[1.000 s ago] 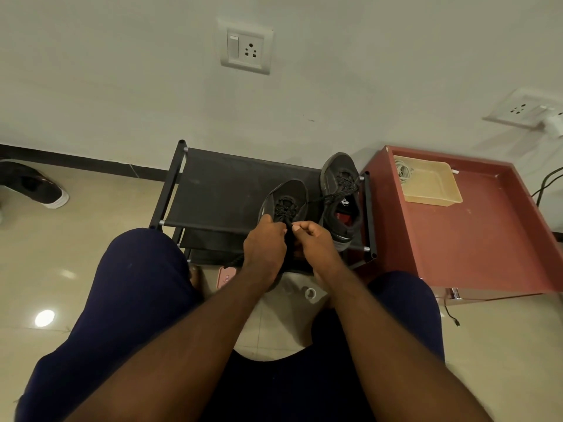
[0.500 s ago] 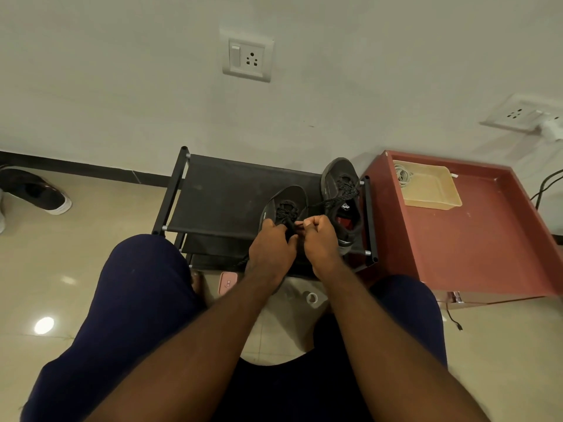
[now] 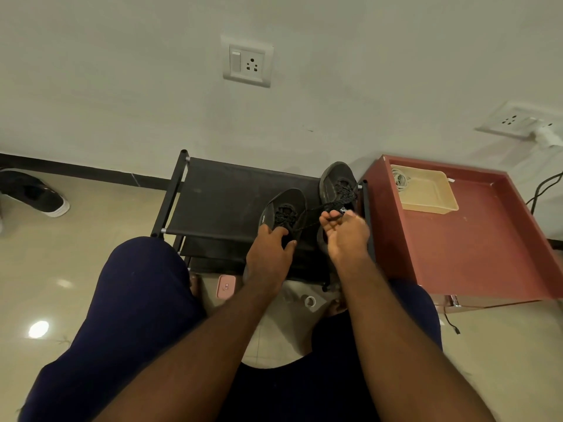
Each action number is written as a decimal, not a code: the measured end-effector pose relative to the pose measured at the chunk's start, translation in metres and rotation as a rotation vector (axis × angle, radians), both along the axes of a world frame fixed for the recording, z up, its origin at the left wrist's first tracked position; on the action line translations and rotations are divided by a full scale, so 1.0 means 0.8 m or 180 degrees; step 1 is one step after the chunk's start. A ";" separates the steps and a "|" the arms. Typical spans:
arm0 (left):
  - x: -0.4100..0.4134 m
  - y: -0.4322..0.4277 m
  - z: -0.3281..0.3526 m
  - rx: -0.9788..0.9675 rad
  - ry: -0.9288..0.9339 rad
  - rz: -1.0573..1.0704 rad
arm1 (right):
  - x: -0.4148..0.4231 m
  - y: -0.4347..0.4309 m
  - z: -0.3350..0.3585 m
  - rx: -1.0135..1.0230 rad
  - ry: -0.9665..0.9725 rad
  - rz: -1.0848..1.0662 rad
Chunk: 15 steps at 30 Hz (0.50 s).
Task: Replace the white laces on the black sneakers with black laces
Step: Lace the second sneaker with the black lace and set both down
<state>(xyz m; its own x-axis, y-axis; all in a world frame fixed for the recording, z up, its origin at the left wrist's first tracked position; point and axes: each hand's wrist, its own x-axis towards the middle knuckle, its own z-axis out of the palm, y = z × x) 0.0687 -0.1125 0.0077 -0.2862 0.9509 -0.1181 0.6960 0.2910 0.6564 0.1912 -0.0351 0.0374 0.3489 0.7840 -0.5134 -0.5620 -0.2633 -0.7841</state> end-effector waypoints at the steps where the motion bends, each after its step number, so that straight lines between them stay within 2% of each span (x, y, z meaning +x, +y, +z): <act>1: 0.000 0.000 -0.001 -0.0004 0.0021 -0.0007 | 0.005 0.001 0.000 0.0132 -0.0699 0.0292; 4: 0.001 0.001 -0.002 0.0002 0.0120 -0.0063 | 0.017 -0.009 -0.002 0.0708 -0.3259 0.1926; 7: 0.000 0.000 -0.002 0.0030 0.0461 -0.0177 | 0.019 -0.016 -0.017 0.0795 -0.4828 0.3880; 9: -0.002 -0.002 -0.006 0.0082 0.0814 -0.0290 | 0.018 -0.018 -0.023 0.0717 -0.5291 0.4308; 11: -0.007 -0.003 -0.009 0.0136 0.0936 -0.0322 | 0.016 -0.020 -0.024 0.0740 -0.5307 0.4080; 15: -0.013 -0.003 -0.014 0.0142 0.0601 -0.0370 | 0.014 -0.018 -0.028 0.0488 -0.5228 0.3394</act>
<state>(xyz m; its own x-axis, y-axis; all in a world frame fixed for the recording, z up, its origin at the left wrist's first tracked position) 0.0582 -0.1149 -0.0037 -0.1875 0.9818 -0.0300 0.8349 0.1754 0.5217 0.2021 -0.0491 0.0147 -0.2284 0.9606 -0.1582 0.9261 0.1642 -0.3397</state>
